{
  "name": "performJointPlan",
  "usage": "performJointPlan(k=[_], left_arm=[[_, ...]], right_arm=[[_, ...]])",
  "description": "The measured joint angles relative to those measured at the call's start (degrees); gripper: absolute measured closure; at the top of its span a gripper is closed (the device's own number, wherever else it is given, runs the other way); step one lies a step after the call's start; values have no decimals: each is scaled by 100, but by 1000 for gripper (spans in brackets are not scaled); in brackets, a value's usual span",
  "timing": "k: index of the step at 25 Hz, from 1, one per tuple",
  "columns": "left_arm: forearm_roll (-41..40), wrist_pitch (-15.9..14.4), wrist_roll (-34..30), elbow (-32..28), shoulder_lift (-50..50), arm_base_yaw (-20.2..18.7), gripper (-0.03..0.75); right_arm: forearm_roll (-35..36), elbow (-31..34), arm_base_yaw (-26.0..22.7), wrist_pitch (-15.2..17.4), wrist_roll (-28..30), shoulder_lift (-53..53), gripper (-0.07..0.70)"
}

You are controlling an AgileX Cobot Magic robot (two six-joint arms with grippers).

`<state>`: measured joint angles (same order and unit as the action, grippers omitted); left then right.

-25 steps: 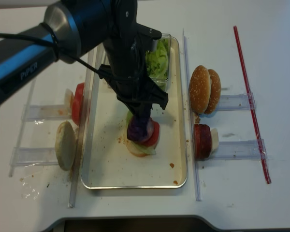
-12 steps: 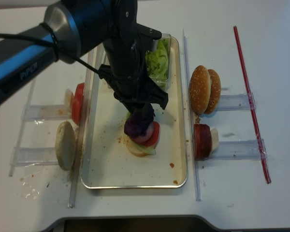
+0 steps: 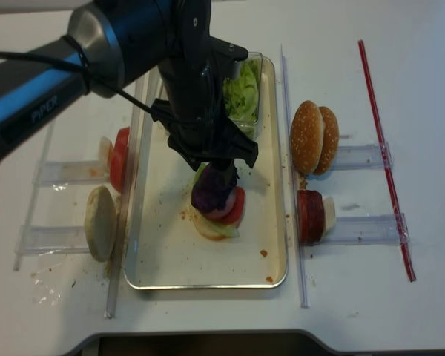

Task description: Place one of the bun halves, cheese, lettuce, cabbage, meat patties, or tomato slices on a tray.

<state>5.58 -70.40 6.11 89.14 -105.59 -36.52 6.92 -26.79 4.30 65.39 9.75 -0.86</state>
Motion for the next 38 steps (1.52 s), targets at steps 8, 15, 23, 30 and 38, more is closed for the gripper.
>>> performJointPlan(k=[8,15,23,30,38], left_arm=[[-10,0,89,0,12,0,300],[-62,0,173,0,330,332,300],[-278,-10,195,0,768,1165,299],[-297,-10,128,-361,1224,2149,299],[-558,-21,-108,-1283,2101,3179,301]], right_arm=[[0,0,0,0,0,0,553],[0,0,0,0,0,0,553],[0,0,0,0,0,0,553],[0,0,0,0,0,0,553],[0,0,0,0,0,0,553]])
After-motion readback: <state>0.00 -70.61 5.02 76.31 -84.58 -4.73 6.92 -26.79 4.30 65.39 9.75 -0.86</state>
